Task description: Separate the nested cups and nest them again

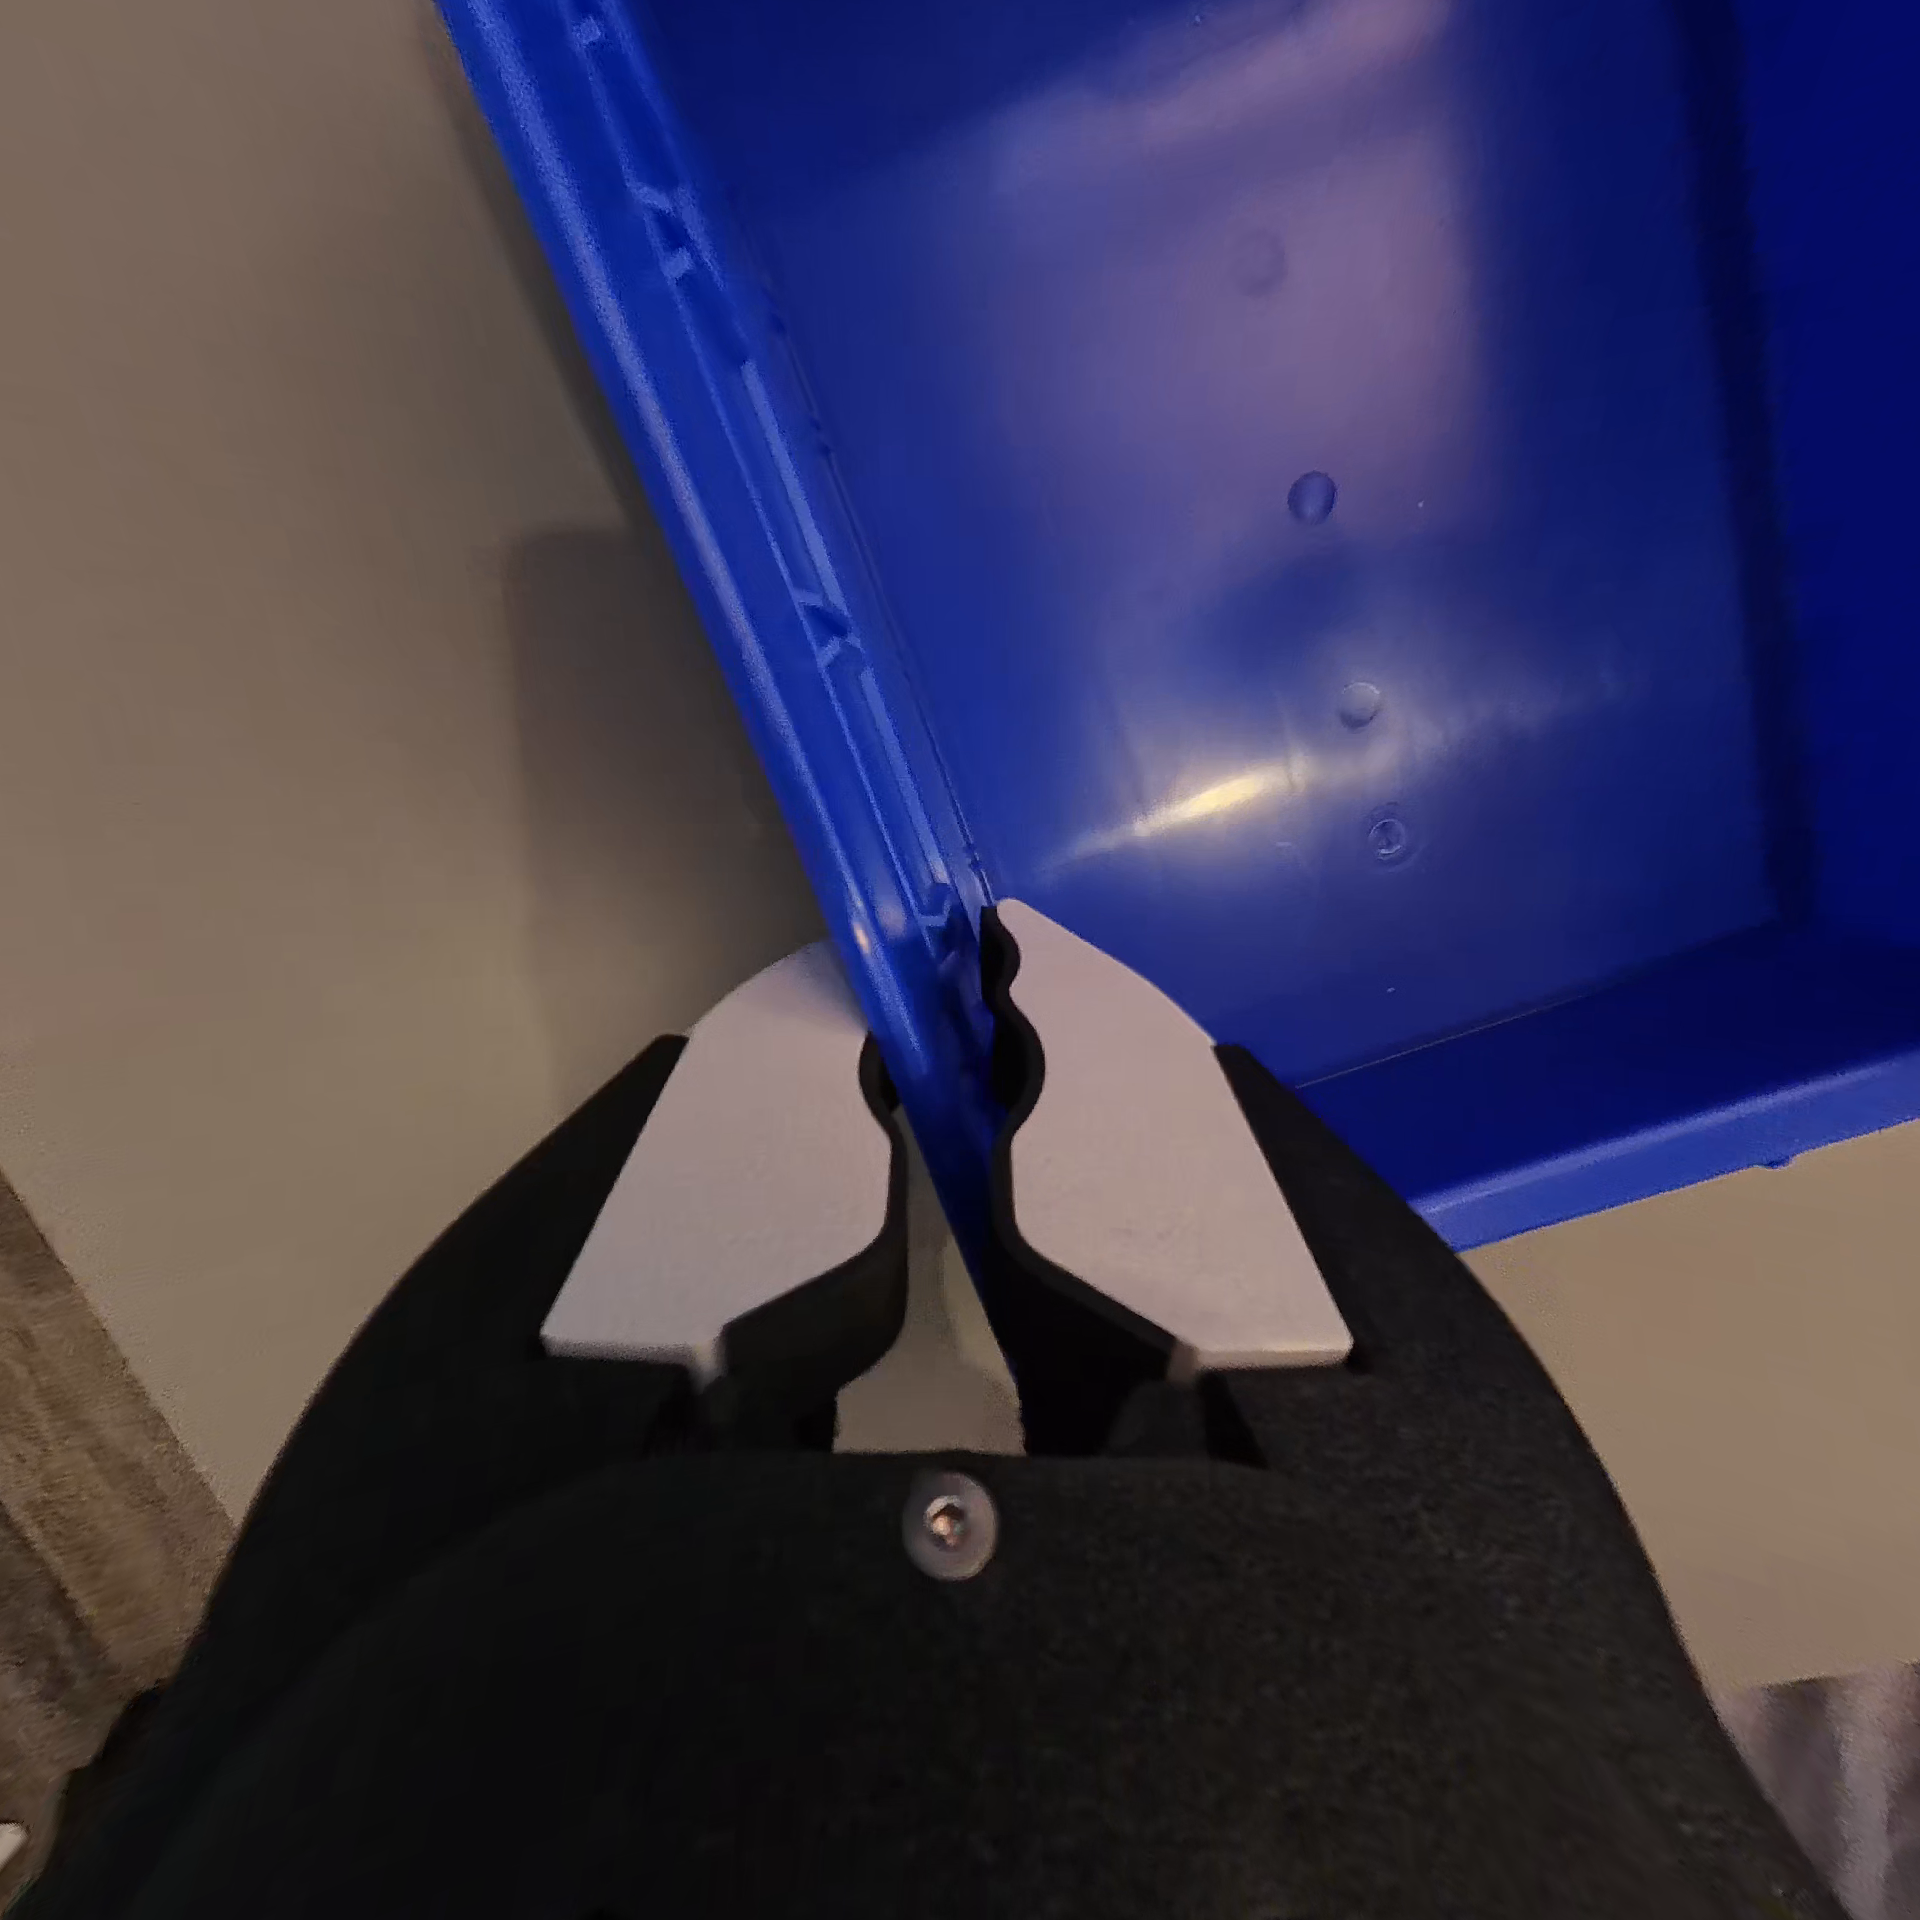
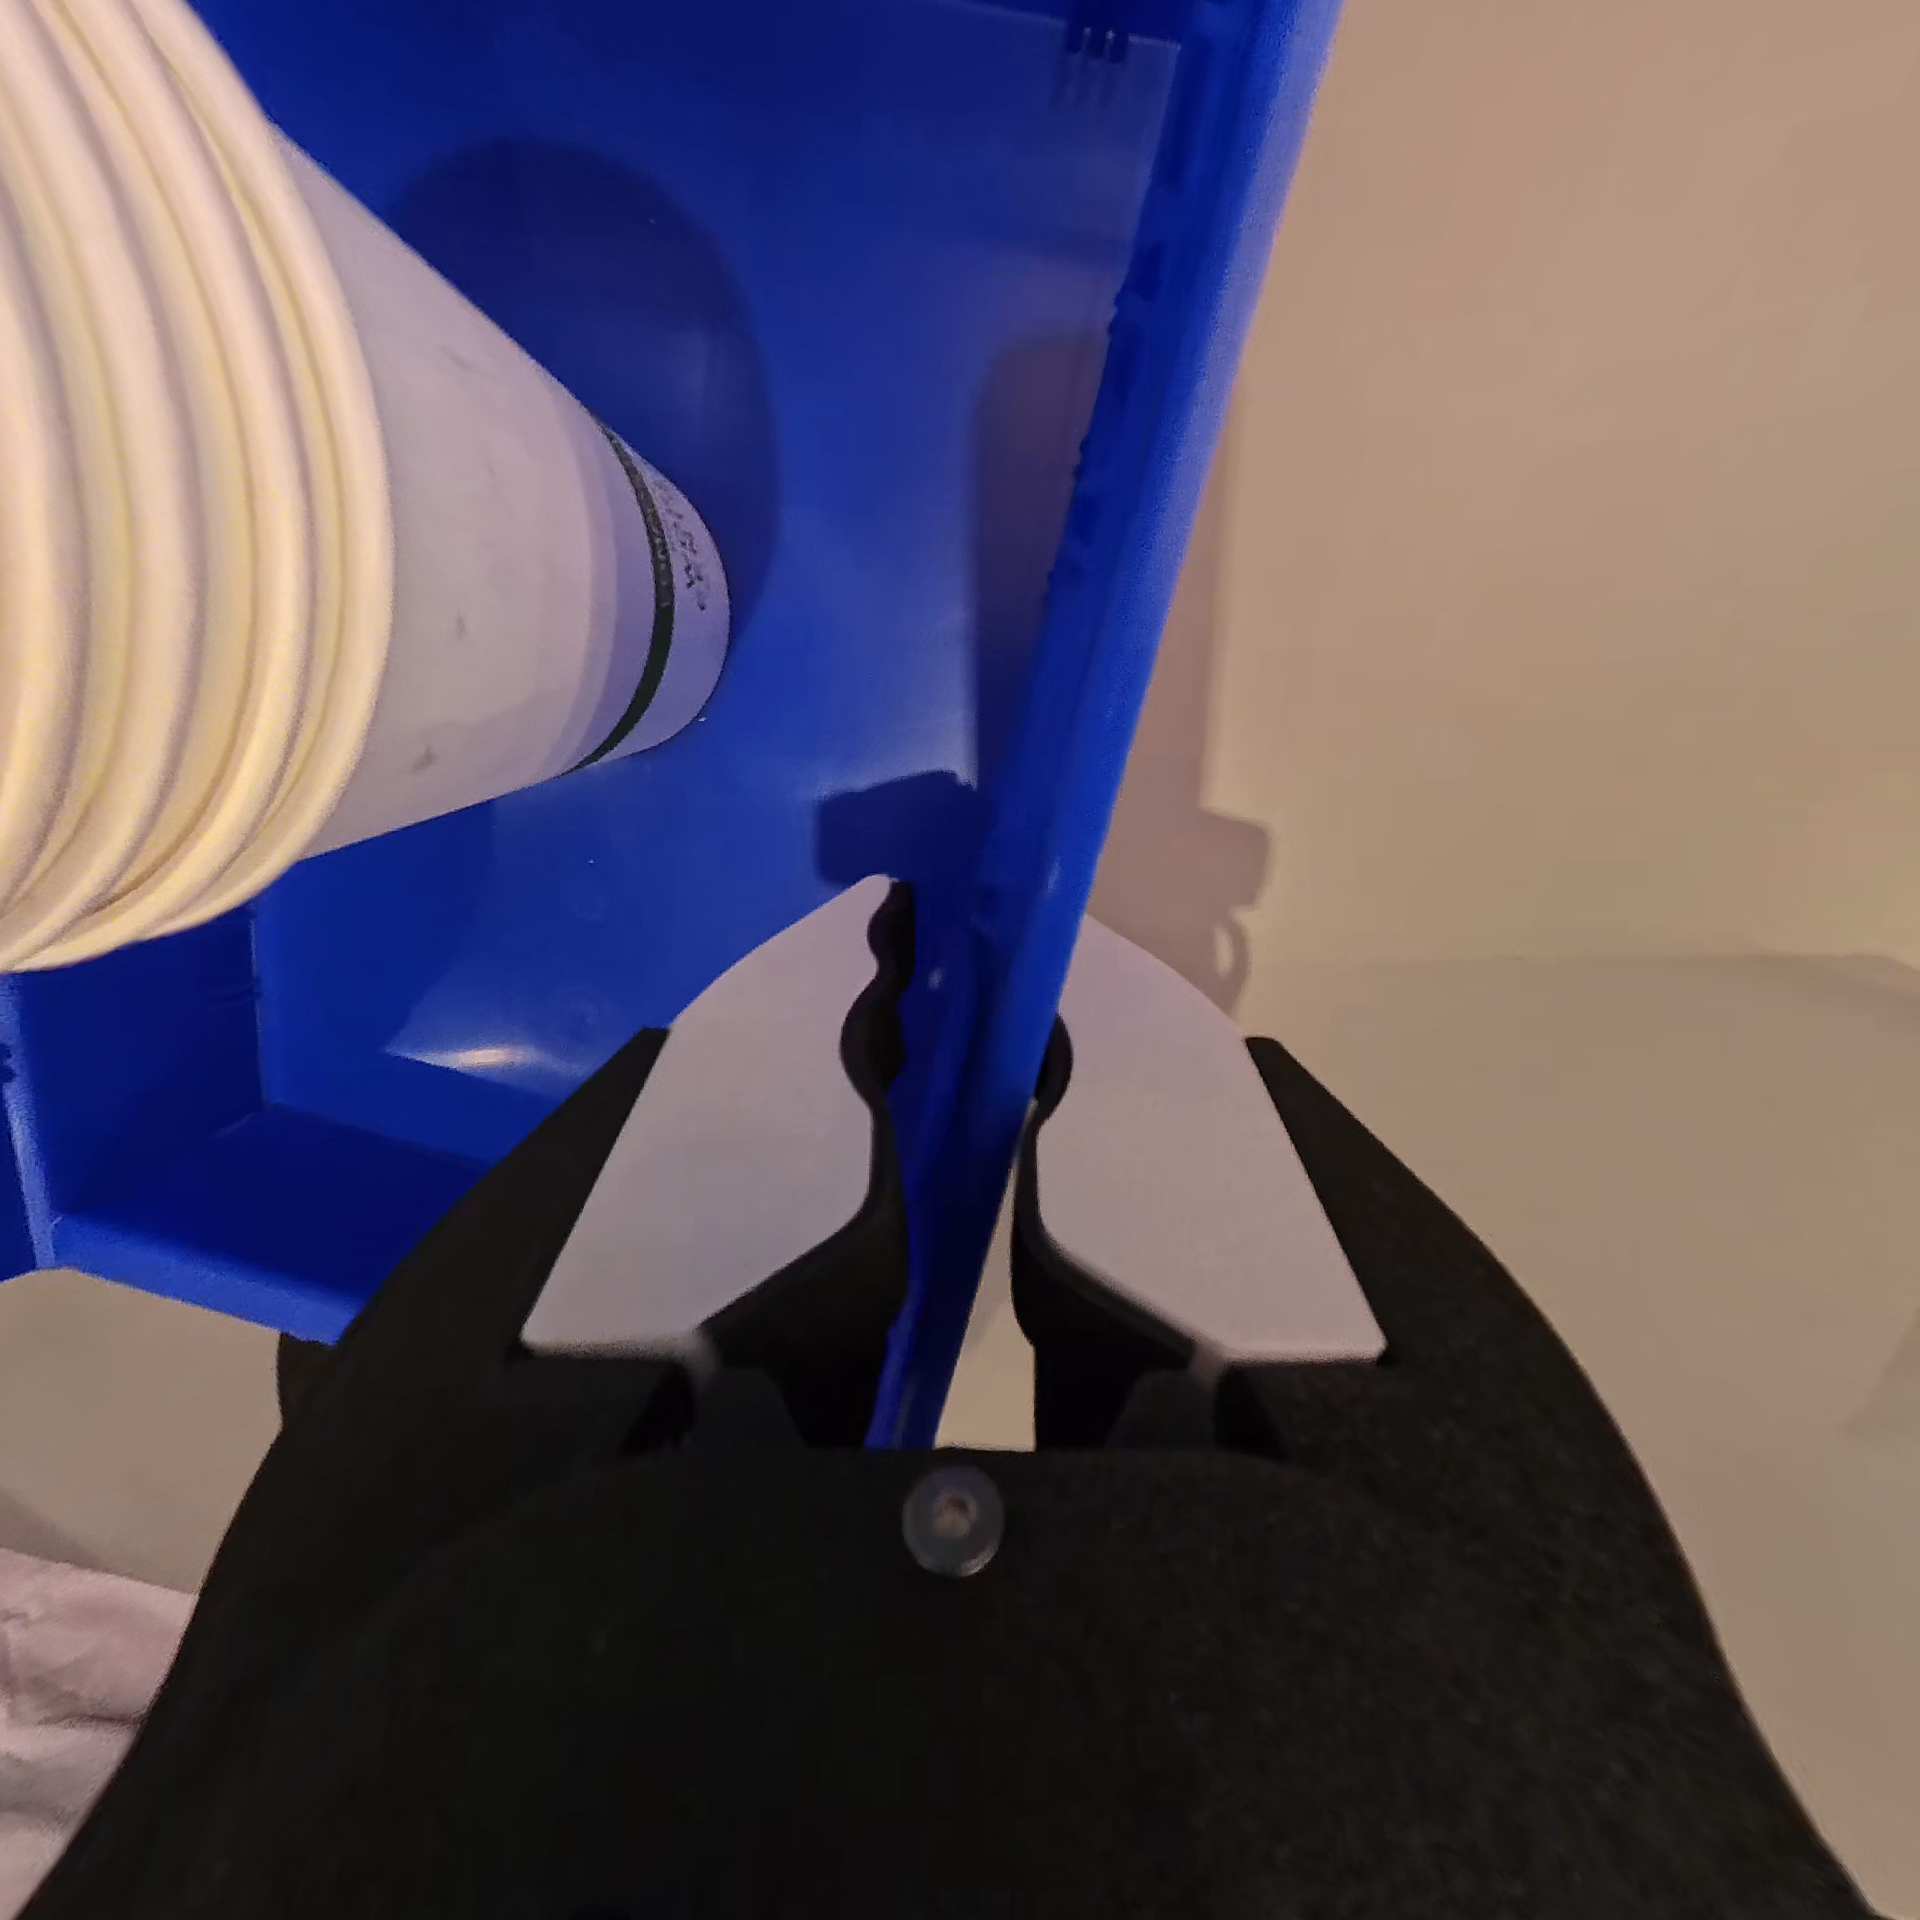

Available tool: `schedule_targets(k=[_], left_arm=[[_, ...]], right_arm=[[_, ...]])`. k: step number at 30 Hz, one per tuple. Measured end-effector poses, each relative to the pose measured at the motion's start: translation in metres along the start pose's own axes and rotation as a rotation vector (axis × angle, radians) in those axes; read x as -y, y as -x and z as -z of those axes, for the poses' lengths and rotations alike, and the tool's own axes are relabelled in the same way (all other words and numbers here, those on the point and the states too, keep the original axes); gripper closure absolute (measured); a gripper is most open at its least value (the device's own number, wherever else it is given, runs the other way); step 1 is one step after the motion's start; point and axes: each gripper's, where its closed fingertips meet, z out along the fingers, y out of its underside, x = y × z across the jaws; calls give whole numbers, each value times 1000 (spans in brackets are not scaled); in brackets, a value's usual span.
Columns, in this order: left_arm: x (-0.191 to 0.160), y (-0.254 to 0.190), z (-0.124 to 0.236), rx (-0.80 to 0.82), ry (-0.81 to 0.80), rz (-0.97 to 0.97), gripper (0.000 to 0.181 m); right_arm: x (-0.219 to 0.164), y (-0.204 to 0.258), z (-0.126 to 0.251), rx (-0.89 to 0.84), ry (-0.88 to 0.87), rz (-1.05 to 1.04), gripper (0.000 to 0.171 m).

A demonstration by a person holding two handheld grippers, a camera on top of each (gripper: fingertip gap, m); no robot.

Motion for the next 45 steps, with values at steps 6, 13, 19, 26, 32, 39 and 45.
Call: schedule_targets(k=[6, 13, 19, 26, 32, 39, 45], left_arm=[[18, -59, -8, 50, -14, -70, 168], [33, -106, -13, 163, -14, -162, 155], [39, -134, -15, 150, -40, -185, 151], [50, -163, -15, 57, -103, -225, 146], [70, -169, 25, -46, -347, -212, 139], [92, -153, 111, -7, -527, -337, 132], [123, -142, 176, -38, -723, -364, 140]], right_arm=[[-5, 12, 0, 9, 45, 49, 144], [-1, 23, -3, 20, 56, 98, 141], [2, 33, -5, 3, 76, 132, 141], [17, 68, -15, -32, 83, 253, 138], [33, 93, -24, -111, 44, 338, 130], [53, 104, -27, -2, -67, 203, 143], [51, 102, -27, 24, 46, 140, 150]])
